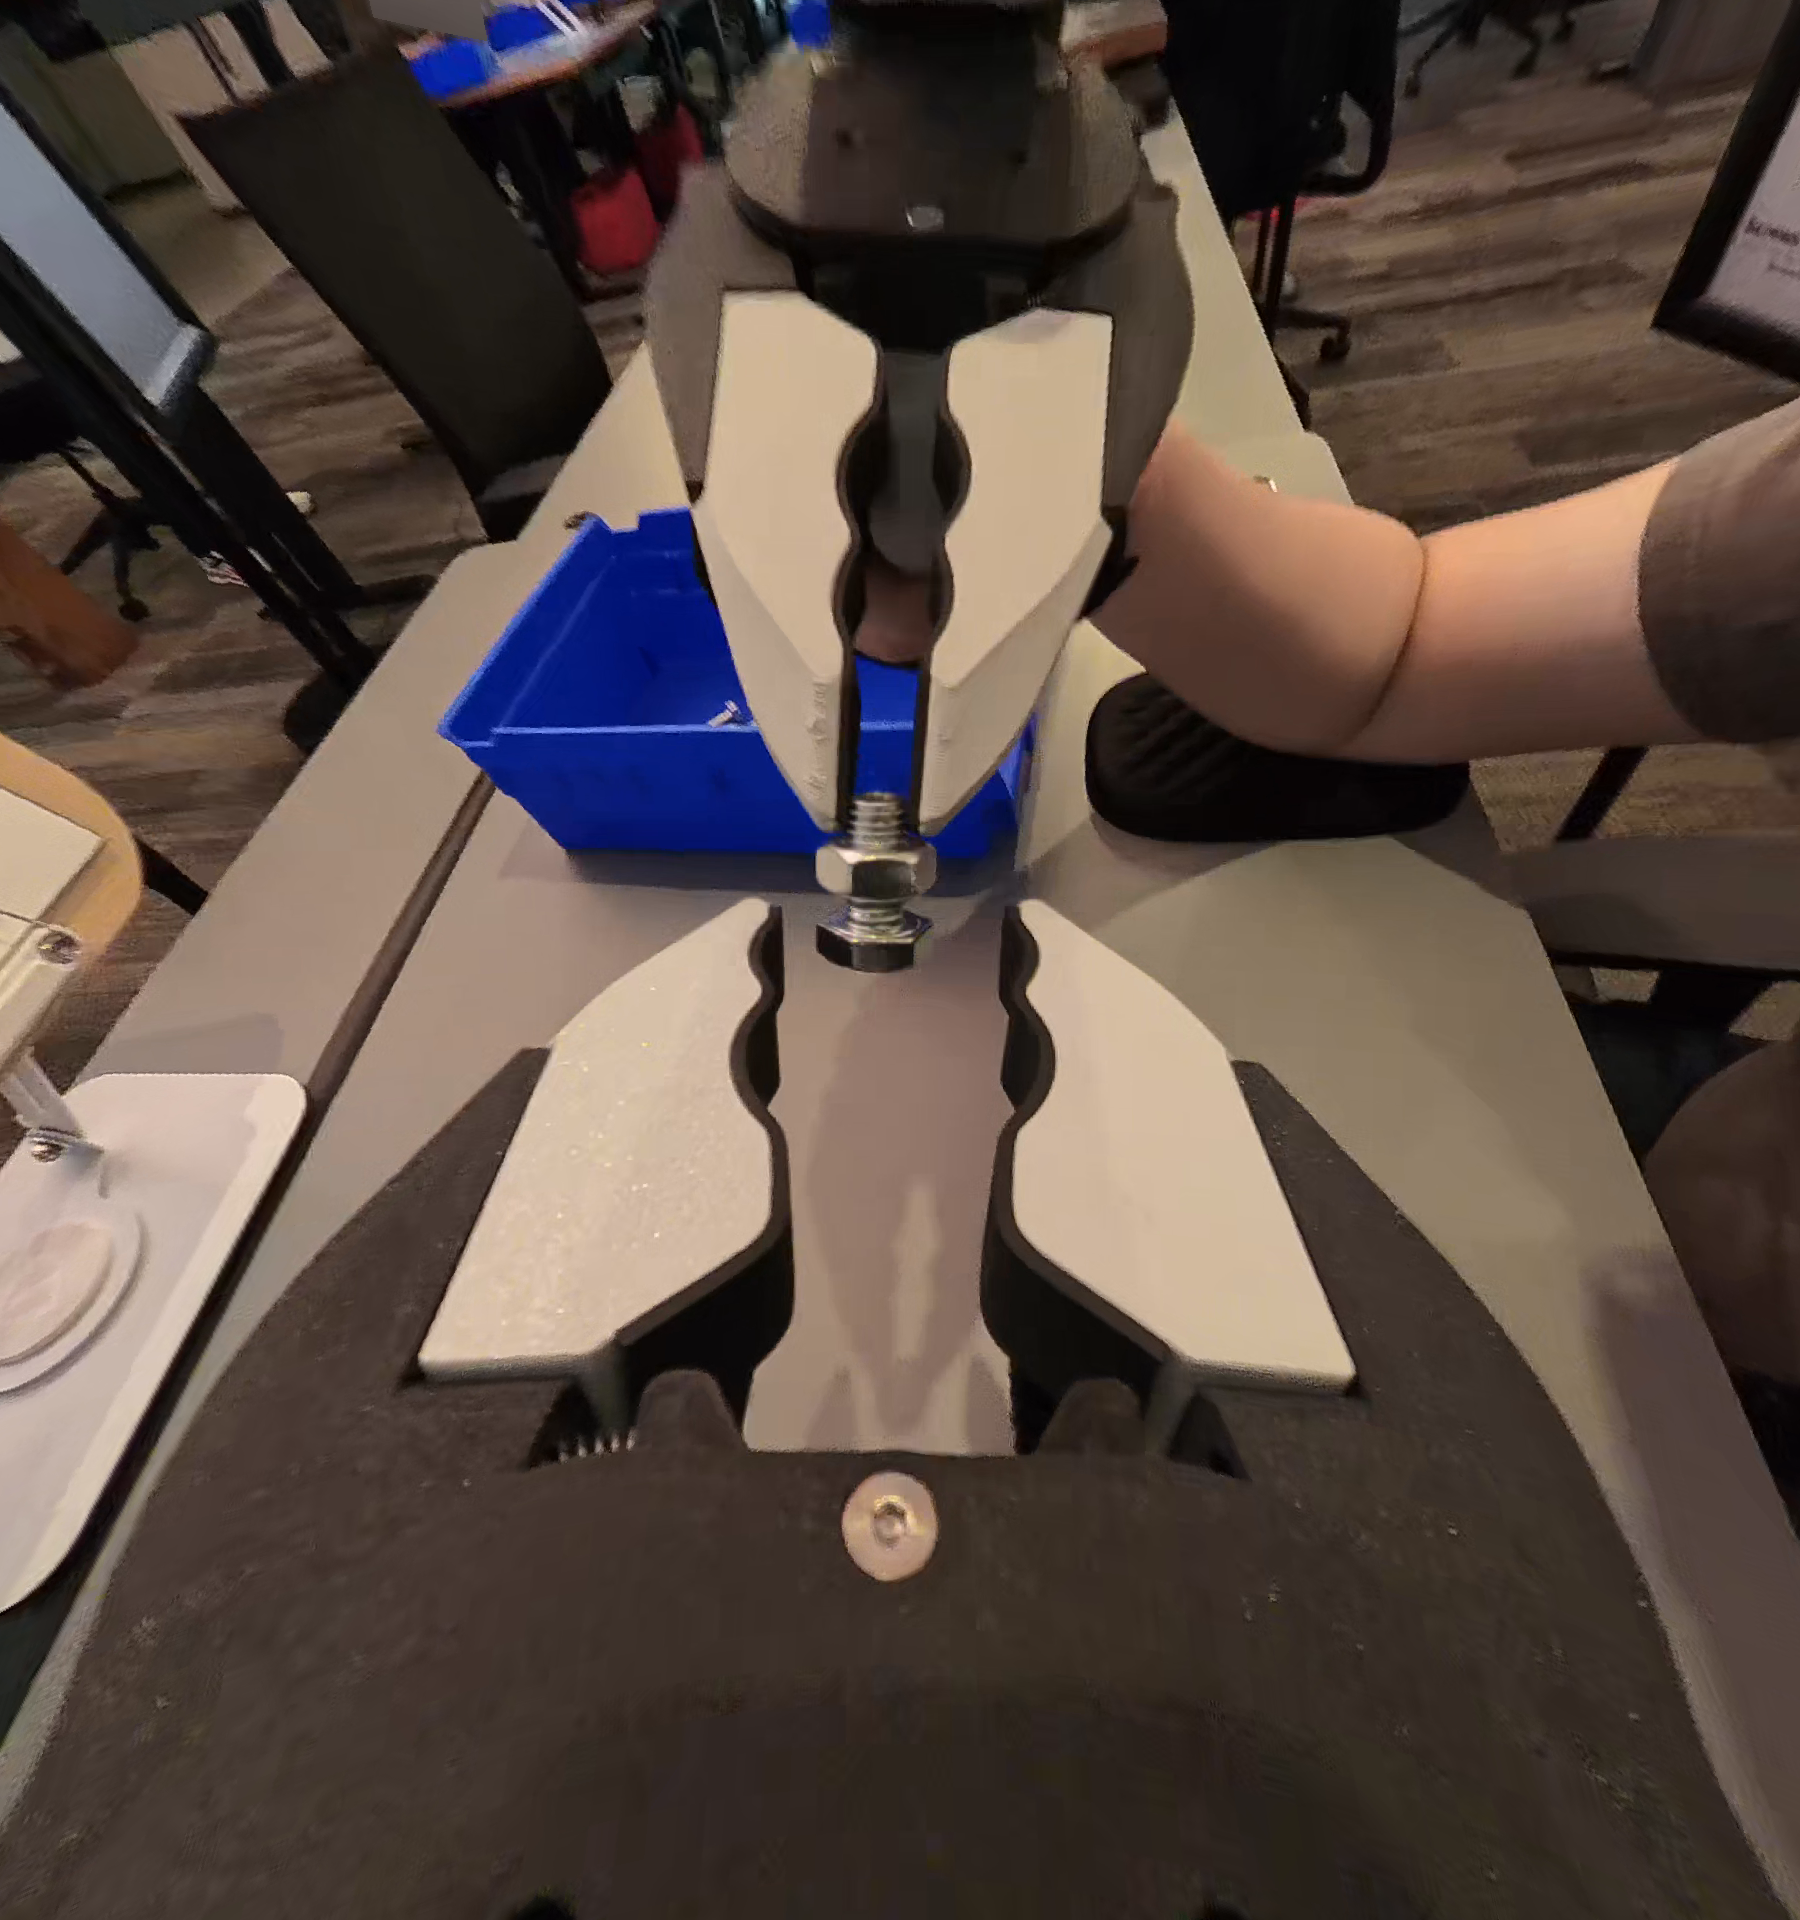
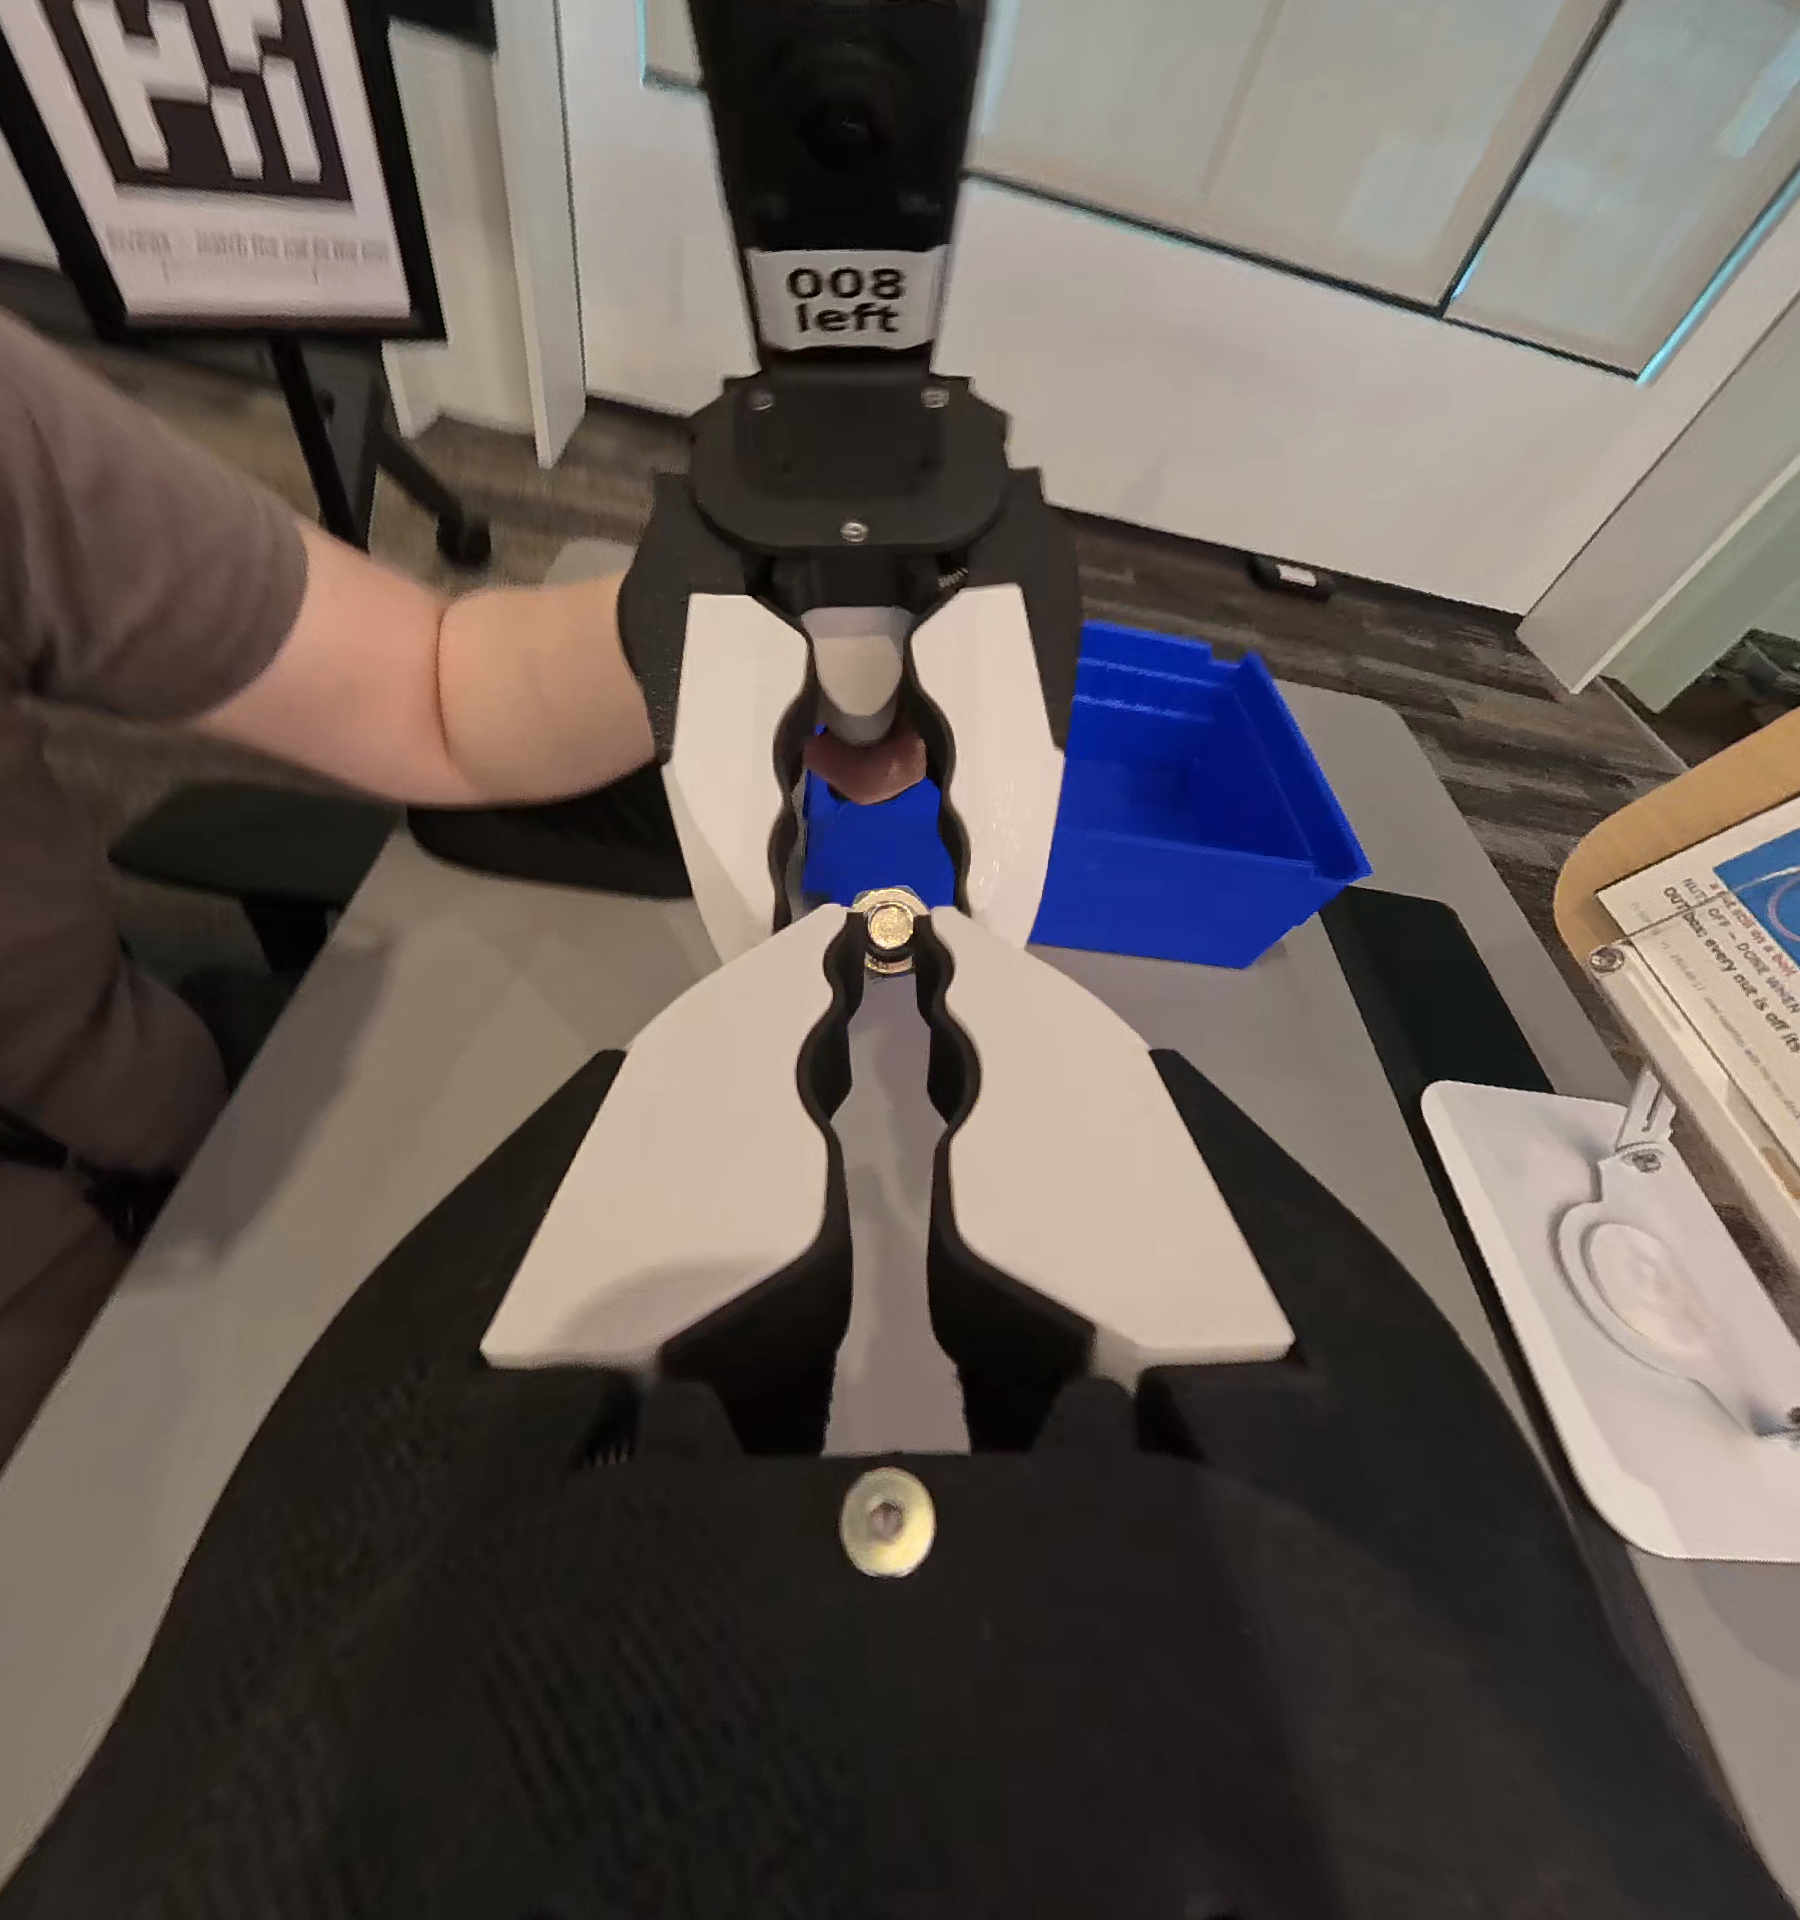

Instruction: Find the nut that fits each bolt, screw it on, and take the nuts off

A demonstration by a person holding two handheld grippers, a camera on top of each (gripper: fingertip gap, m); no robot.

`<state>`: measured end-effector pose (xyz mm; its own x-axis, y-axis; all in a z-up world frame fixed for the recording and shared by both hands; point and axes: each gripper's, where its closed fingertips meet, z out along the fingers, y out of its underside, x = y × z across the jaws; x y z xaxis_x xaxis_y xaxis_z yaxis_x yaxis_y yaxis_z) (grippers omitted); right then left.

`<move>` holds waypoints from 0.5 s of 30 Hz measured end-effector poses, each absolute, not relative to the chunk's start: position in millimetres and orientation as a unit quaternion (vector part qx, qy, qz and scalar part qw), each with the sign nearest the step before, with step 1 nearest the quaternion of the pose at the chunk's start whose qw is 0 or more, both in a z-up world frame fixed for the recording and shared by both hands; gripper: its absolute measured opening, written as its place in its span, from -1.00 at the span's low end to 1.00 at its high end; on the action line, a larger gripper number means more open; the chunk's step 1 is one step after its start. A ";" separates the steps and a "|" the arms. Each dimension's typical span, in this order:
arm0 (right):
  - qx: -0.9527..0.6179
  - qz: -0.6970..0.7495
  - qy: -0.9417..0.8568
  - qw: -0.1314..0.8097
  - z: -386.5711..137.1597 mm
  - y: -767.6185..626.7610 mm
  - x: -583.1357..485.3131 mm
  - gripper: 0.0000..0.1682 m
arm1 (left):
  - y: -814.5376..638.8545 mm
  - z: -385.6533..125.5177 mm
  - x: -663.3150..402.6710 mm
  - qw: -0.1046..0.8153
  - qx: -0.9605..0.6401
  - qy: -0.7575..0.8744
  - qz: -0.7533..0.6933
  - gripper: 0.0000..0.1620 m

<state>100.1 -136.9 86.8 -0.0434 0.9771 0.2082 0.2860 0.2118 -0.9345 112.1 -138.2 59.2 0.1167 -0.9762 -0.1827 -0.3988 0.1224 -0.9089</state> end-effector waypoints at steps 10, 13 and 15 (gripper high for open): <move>-0.455 0.344 -0.699 0.431 71.5 -161.9 106.2 -0.88 | -161.6 45.8 121.6 0.425 -0.539 0.638 -0.350 -0.68; -0.448 0.340 -0.707 0.430 70.9 -164.5 108.4 -0.88 | -167.3 41.5 123.5 0.416 -0.528 0.652 -0.349 -0.68; -0.447 0.338 -0.708 0.430 71.3 -165.2 109.6 -0.88 | -166.2 41.9 124.5 0.423 -0.527 0.652 -0.345 -0.67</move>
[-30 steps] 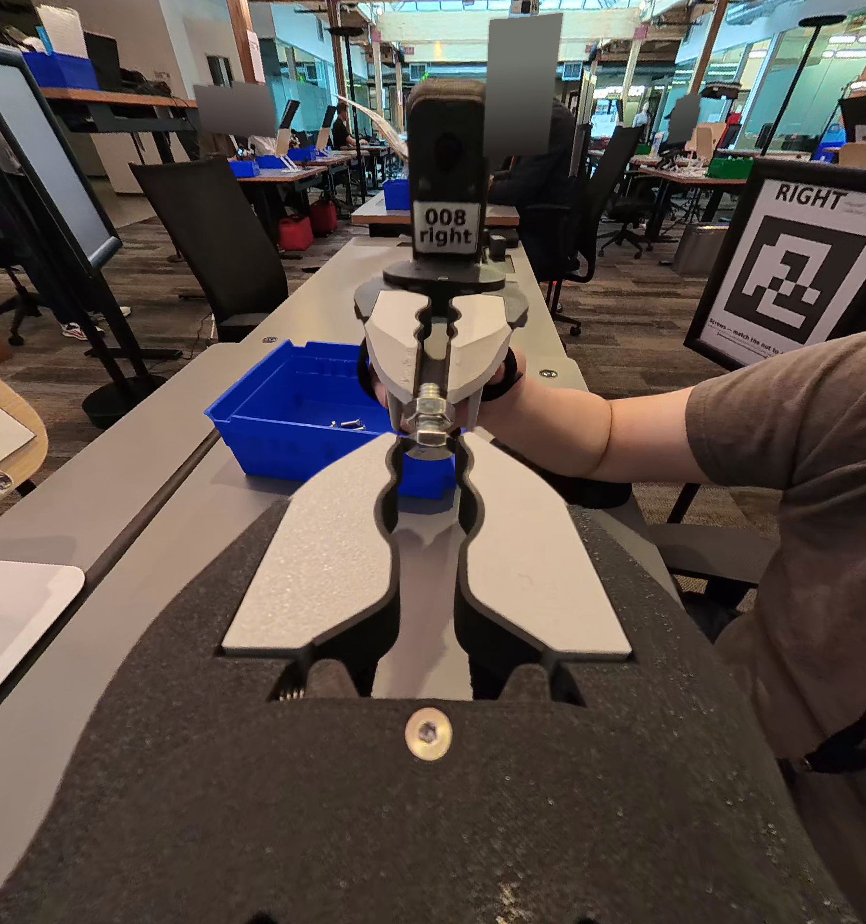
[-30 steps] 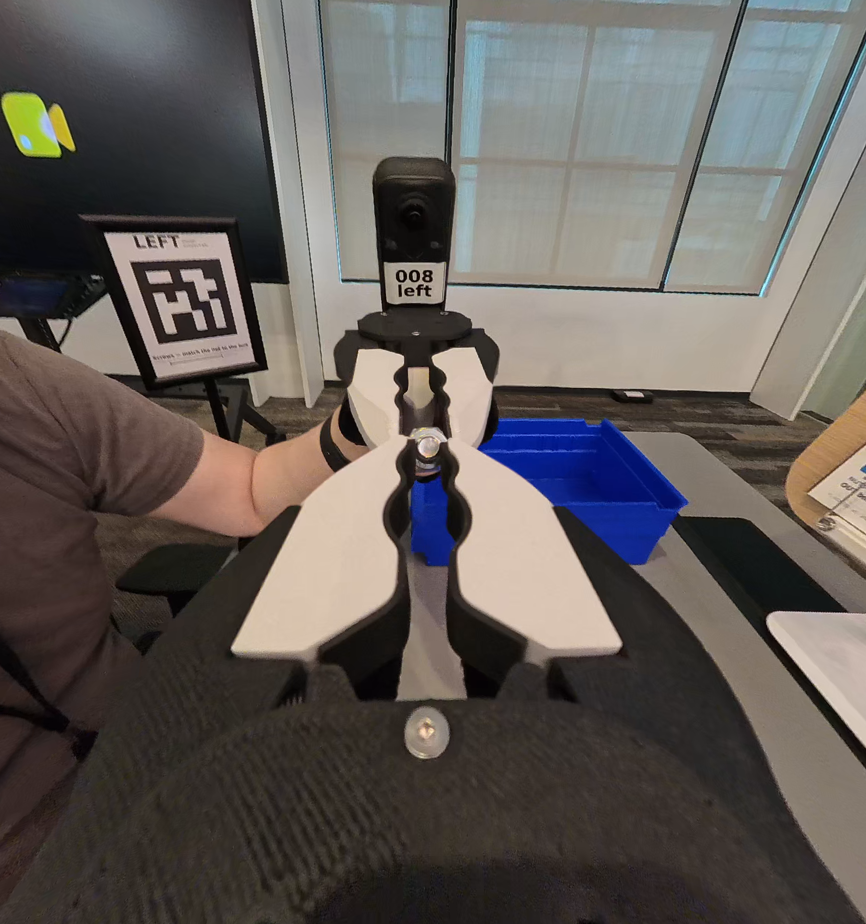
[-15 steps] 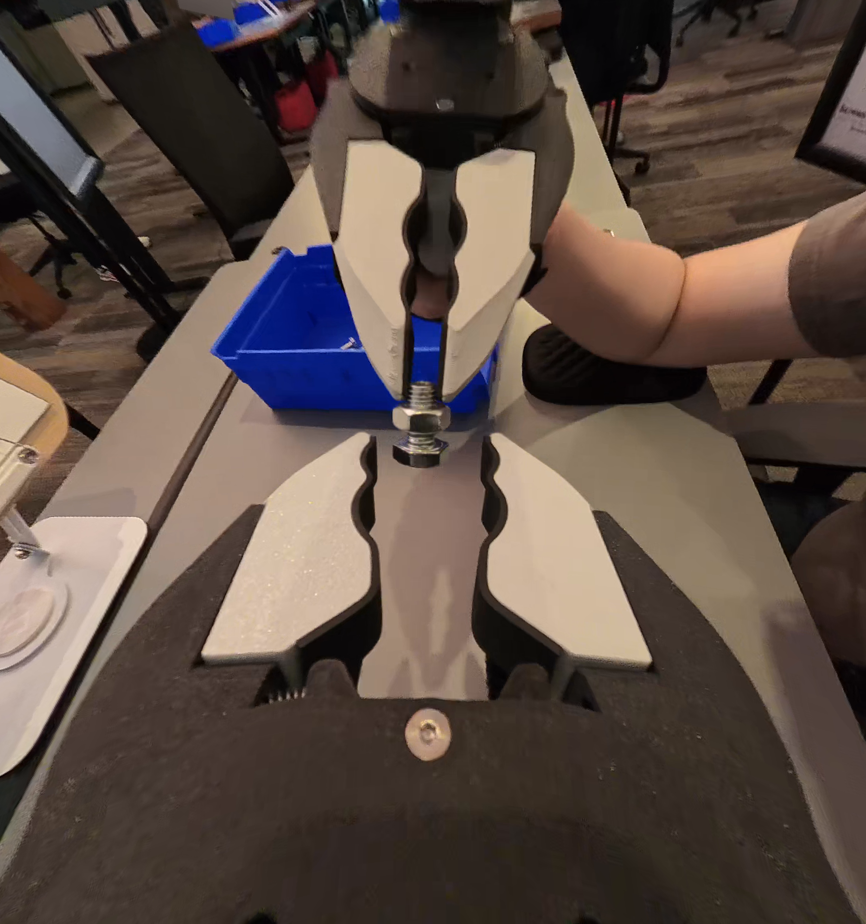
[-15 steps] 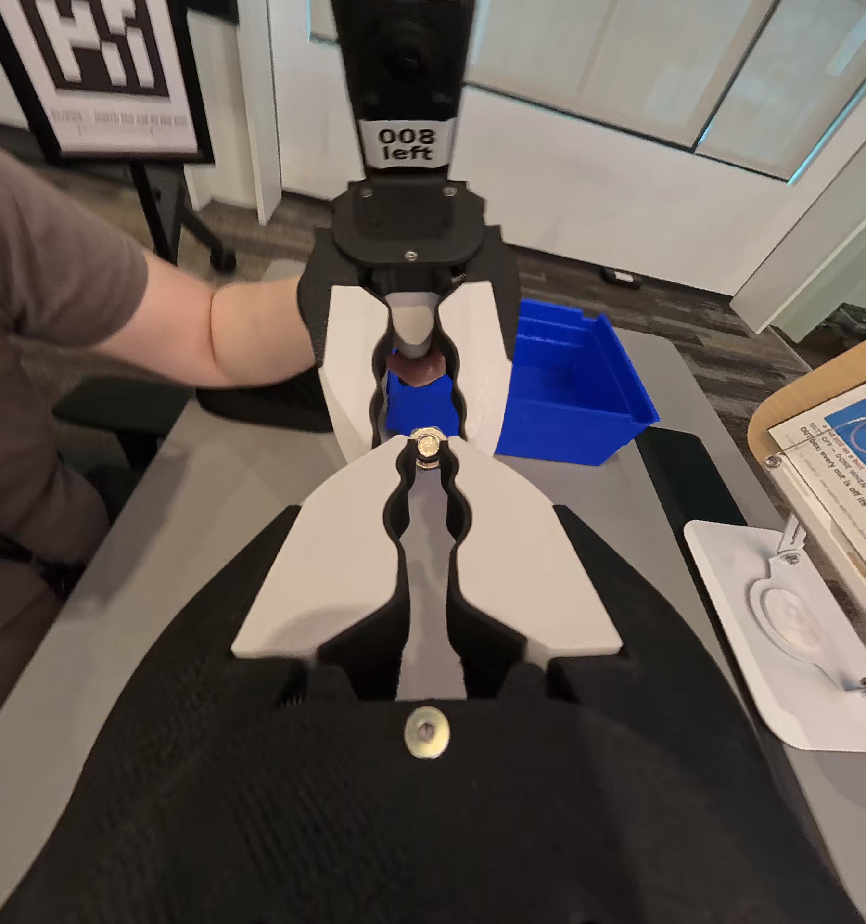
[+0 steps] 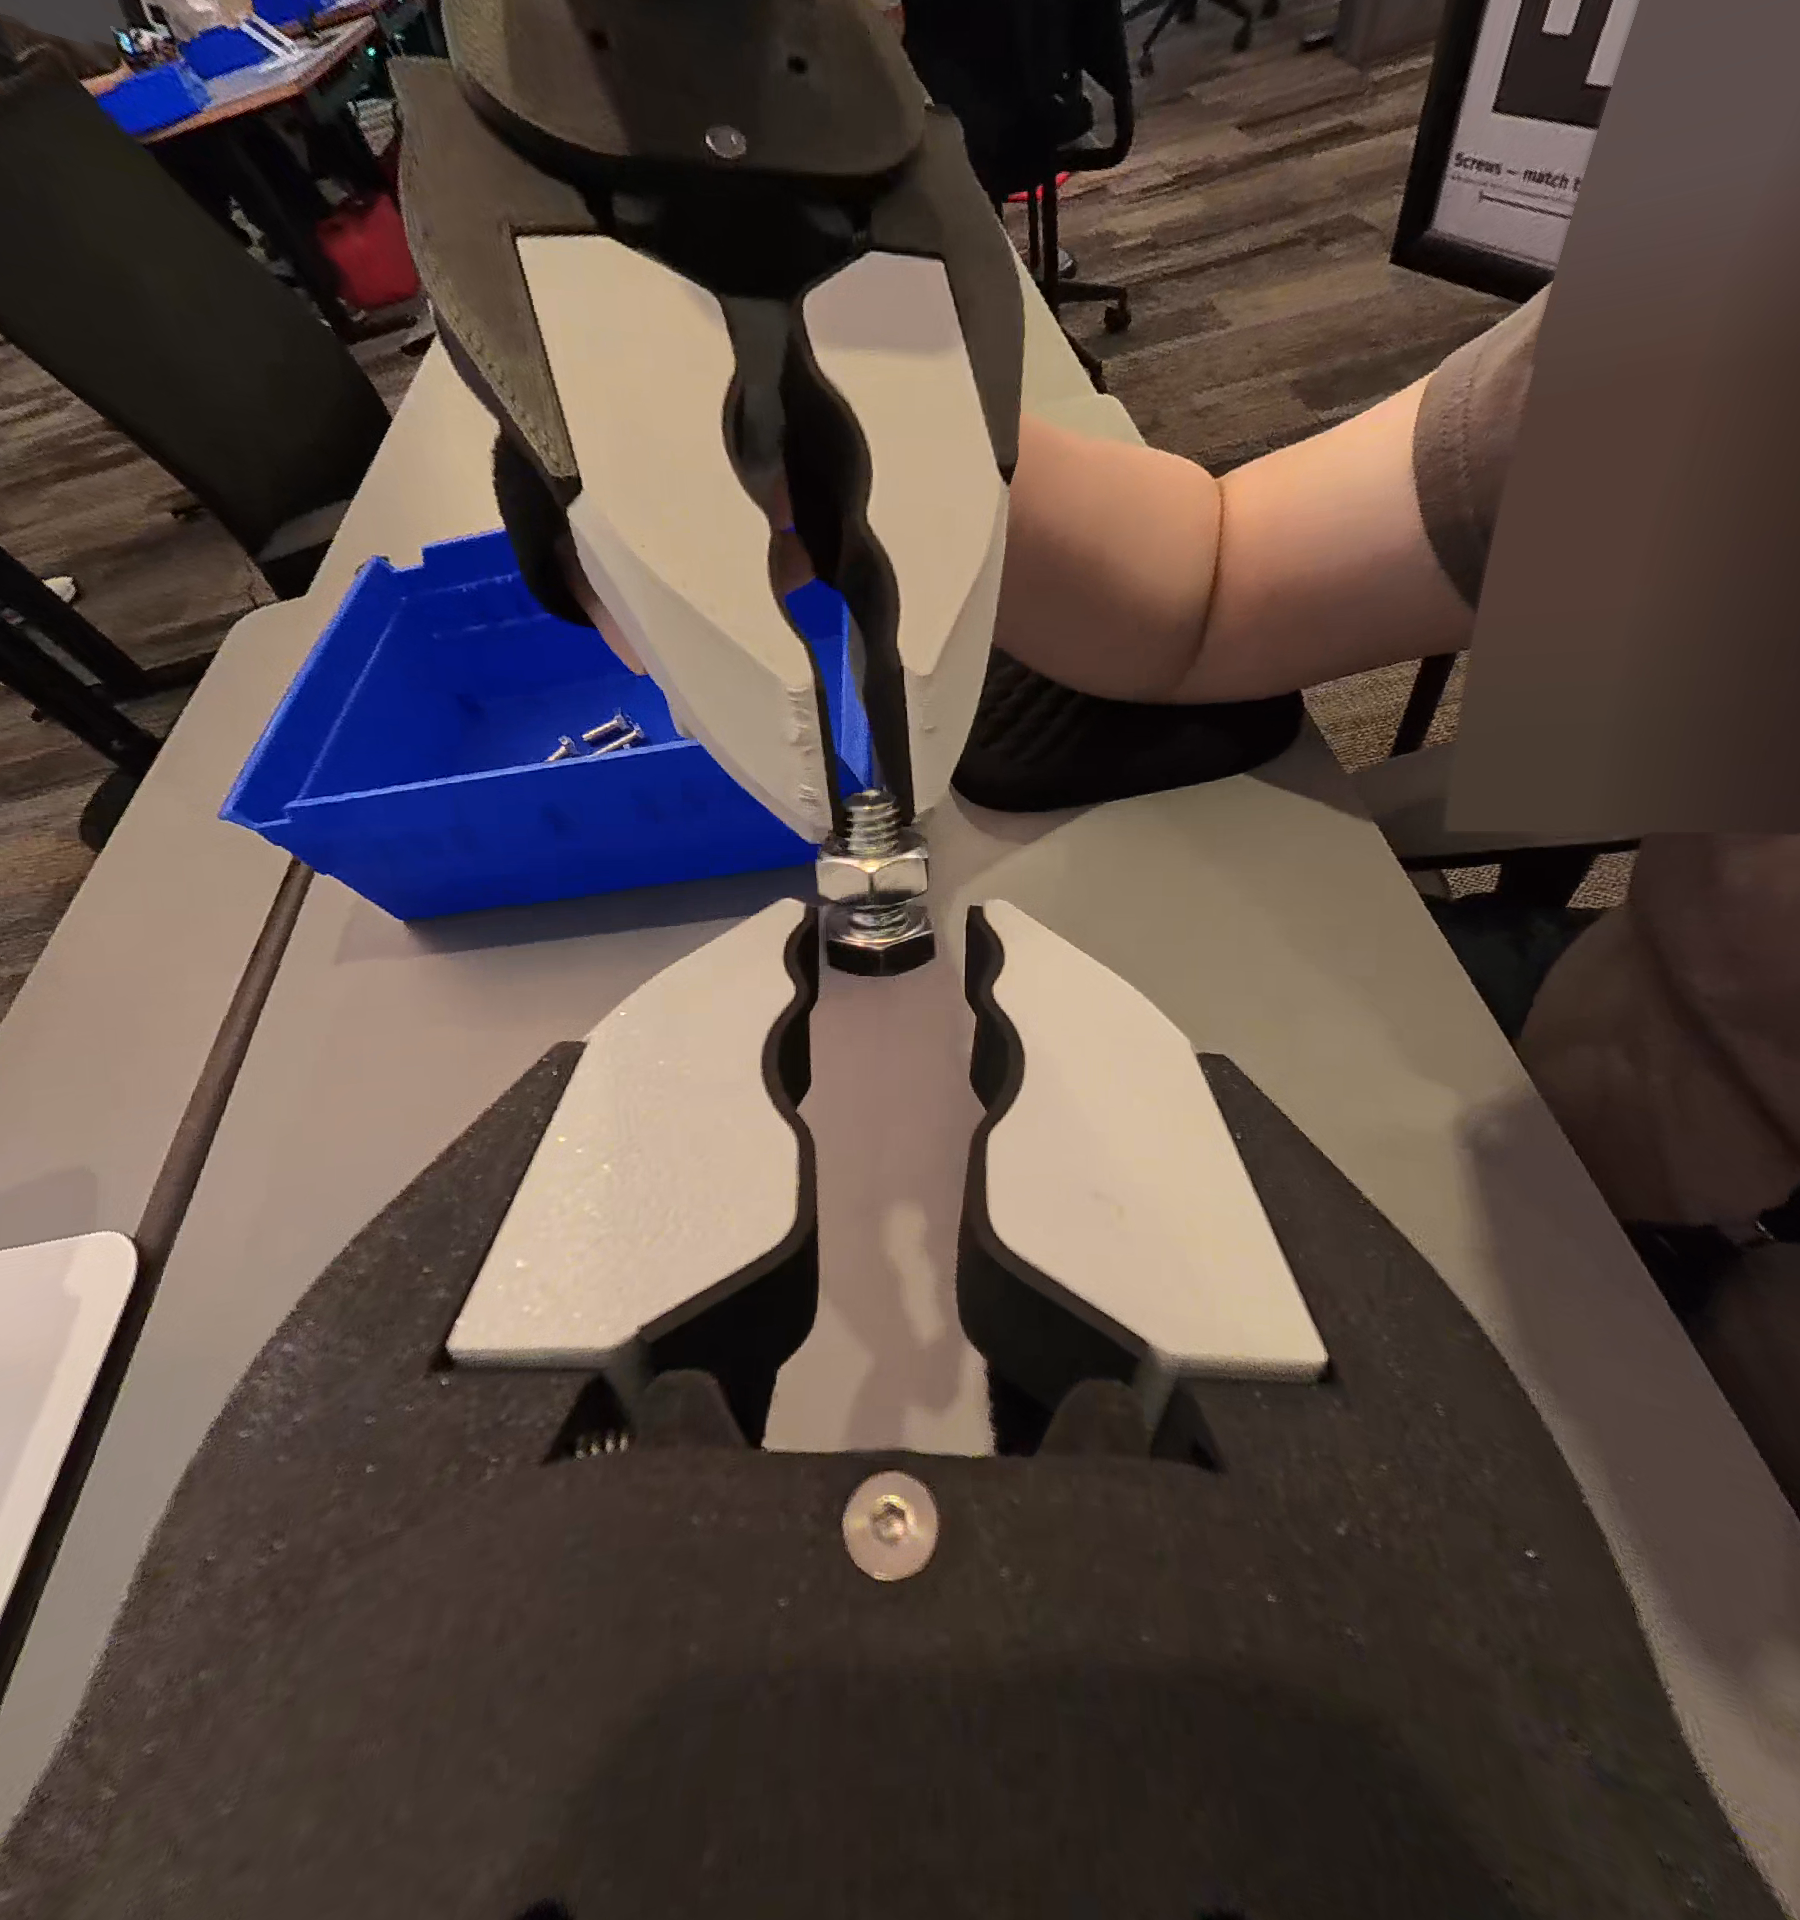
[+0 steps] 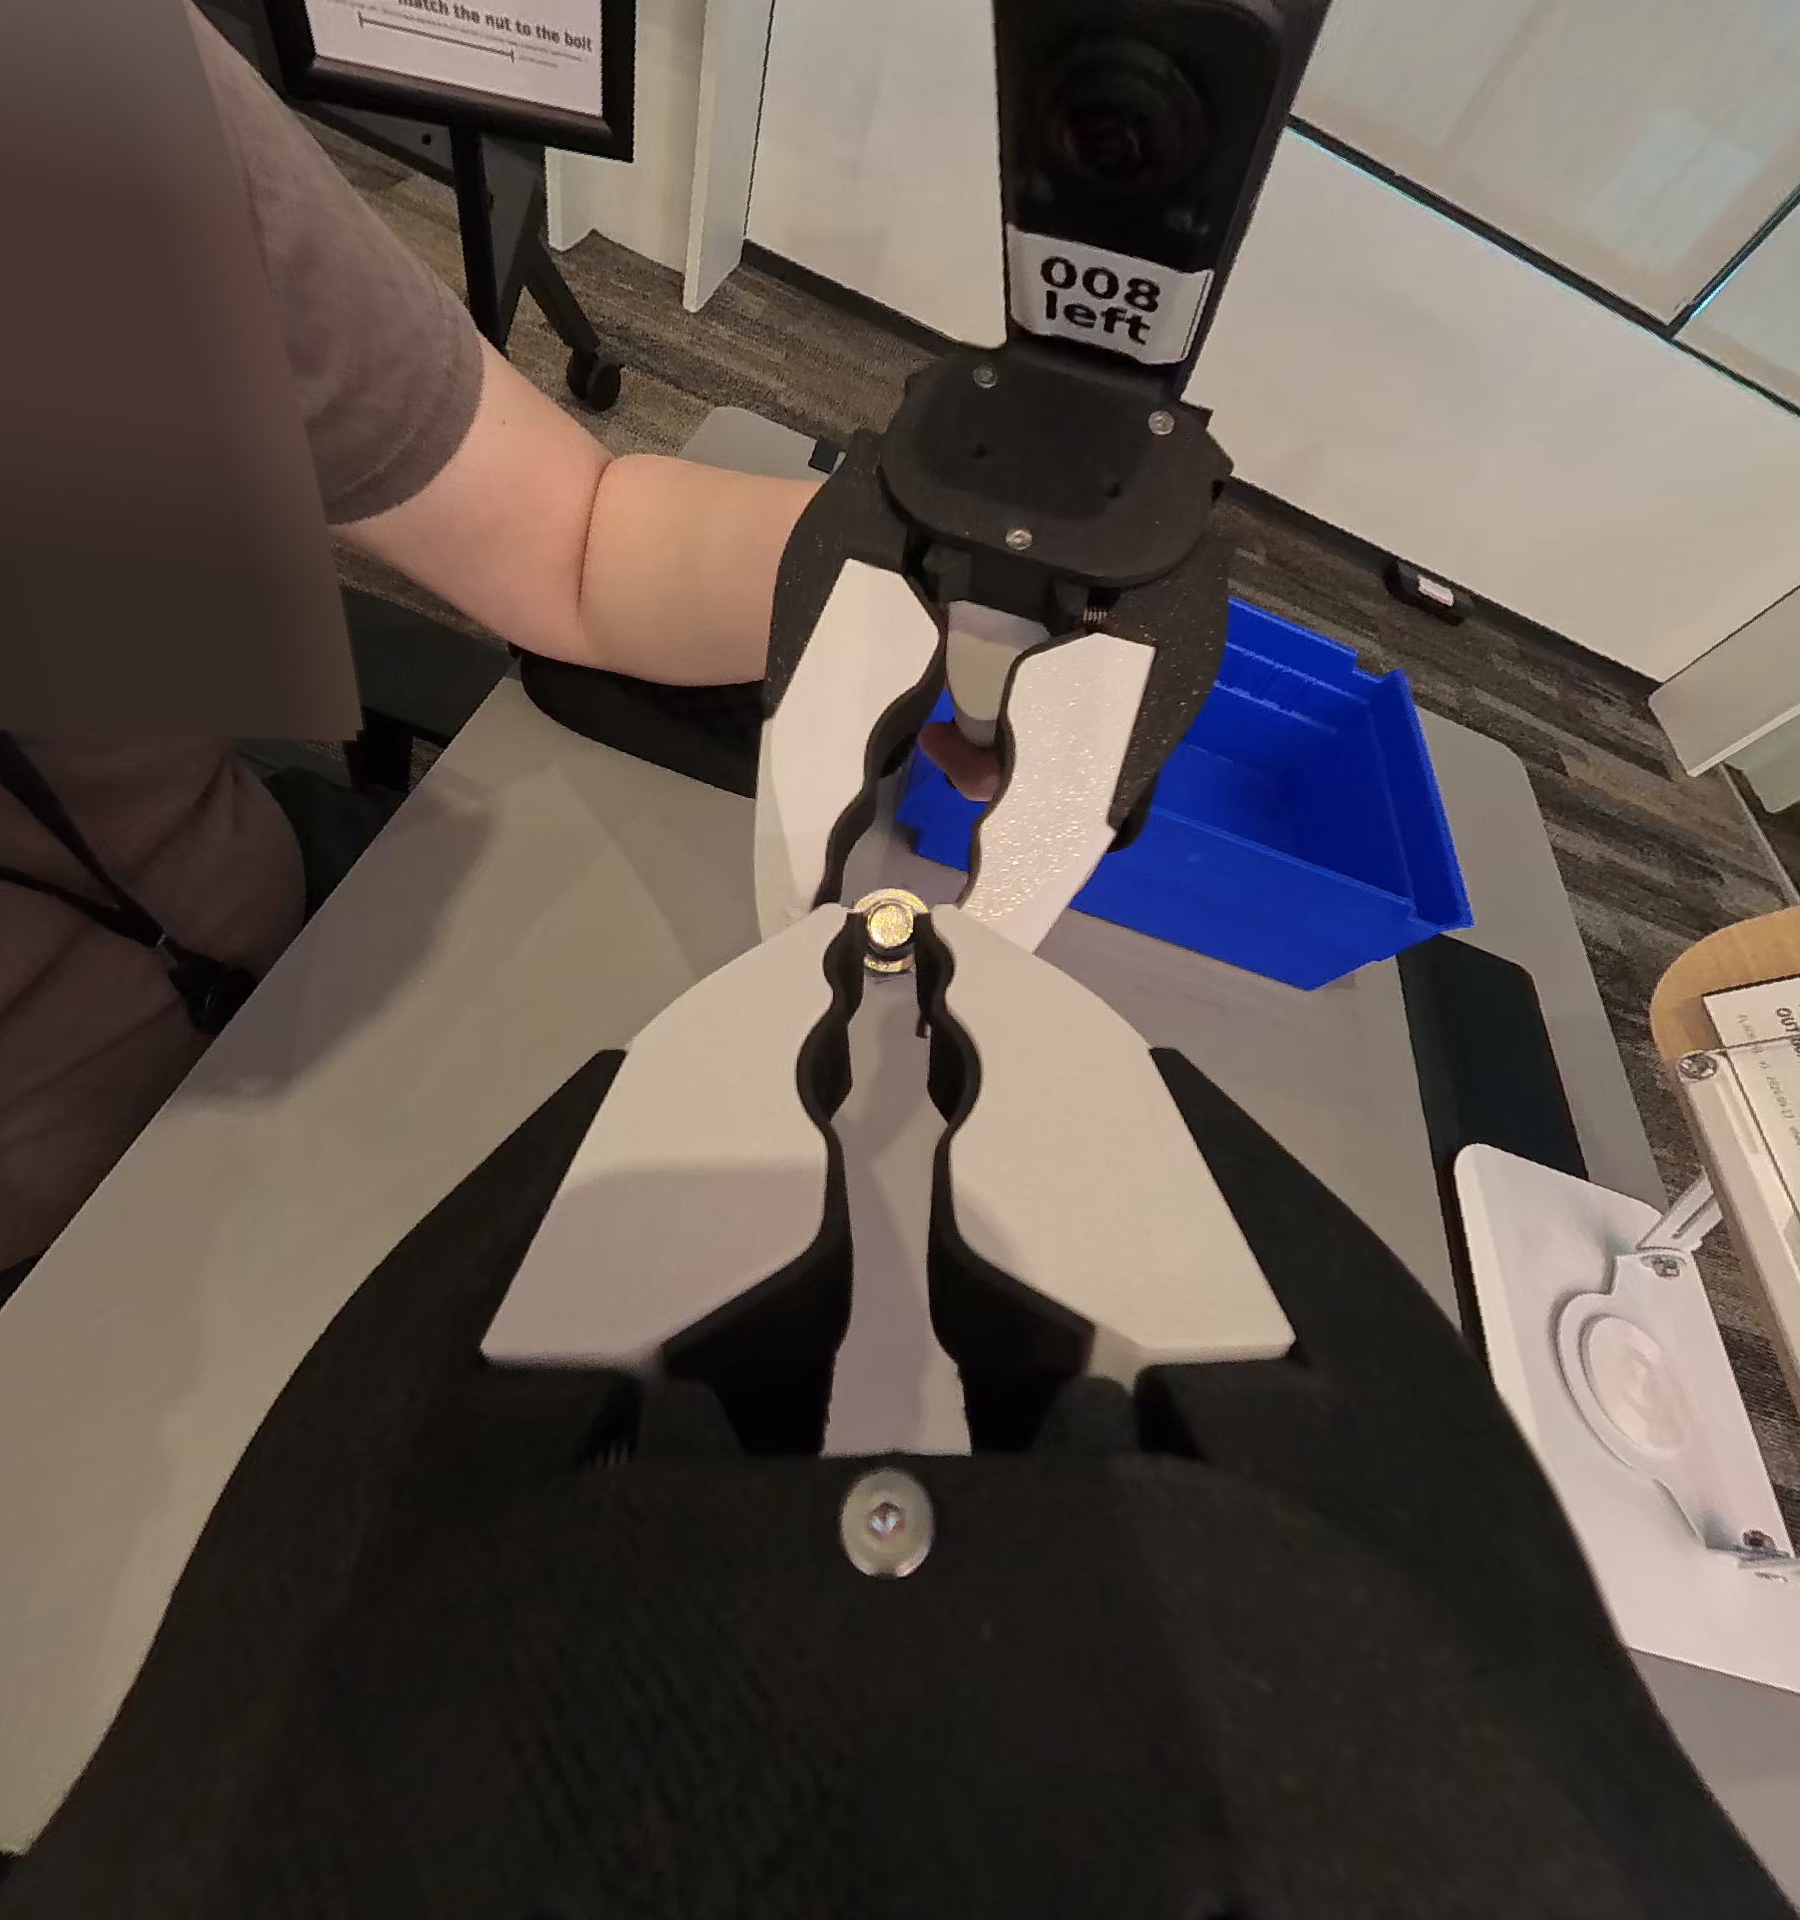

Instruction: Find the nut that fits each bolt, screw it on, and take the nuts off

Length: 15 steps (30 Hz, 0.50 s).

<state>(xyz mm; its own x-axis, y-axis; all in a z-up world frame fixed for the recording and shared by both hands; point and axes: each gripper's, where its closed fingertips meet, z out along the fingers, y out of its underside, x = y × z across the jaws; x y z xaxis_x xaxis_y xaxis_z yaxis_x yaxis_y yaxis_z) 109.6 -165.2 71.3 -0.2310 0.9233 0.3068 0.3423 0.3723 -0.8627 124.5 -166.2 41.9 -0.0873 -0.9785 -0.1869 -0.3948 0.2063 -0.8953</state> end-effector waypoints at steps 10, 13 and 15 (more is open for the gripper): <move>-0.455 0.339 -0.701 0.432 72.8 -161.7 111.1 -0.88 | -160.8 50.4 123.5 0.448 -0.520 0.638 -0.349 -0.75; -0.457 0.339 -0.699 0.432 72.5 -160.4 110.6 -0.88 | -159.9 51.6 123.0 0.451 -0.520 0.635 -0.350 -0.78; -0.458 0.339 -0.699 0.432 72.3 -159.8 110.9 -0.88 | -159.2 51.3 123.2 0.453 -0.520 0.636 -0.345 -0.78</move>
<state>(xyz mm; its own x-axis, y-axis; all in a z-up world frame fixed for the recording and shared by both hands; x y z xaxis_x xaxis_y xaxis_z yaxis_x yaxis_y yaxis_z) 110.9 -159.8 72.3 -0.2073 0.9328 0.2947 0.3472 0.3518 -0.8693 123.2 -159.2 51.3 -0.0475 -0.9749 -0.2177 -0.3489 0.2204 -0.9109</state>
